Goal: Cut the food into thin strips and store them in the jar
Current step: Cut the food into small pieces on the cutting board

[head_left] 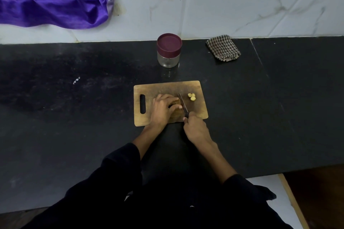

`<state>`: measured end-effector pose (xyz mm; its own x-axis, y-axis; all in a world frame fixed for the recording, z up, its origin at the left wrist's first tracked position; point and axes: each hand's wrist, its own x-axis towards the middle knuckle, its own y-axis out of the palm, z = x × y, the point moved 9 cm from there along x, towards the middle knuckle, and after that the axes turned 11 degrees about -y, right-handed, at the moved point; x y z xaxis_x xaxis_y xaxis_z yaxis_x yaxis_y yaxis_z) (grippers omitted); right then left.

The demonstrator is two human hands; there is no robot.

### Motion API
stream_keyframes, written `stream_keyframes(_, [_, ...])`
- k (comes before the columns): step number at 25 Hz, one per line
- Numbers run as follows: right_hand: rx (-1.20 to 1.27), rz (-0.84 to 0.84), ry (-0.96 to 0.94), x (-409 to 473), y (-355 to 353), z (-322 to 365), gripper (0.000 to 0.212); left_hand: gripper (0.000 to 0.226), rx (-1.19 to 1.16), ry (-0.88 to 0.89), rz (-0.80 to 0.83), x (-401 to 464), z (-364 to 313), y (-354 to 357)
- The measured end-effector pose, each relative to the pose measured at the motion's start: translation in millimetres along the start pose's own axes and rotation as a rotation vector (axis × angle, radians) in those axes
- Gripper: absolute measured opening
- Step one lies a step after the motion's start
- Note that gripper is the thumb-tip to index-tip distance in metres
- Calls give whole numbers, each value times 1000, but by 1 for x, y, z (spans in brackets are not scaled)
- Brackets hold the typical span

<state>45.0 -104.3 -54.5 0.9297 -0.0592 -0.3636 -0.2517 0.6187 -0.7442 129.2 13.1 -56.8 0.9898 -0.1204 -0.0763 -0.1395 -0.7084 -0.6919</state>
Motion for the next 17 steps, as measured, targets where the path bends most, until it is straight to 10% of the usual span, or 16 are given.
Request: stream_keyframes(17, [-85,14,26,22,0,15,20,31,46,41,4,2,-2,3])
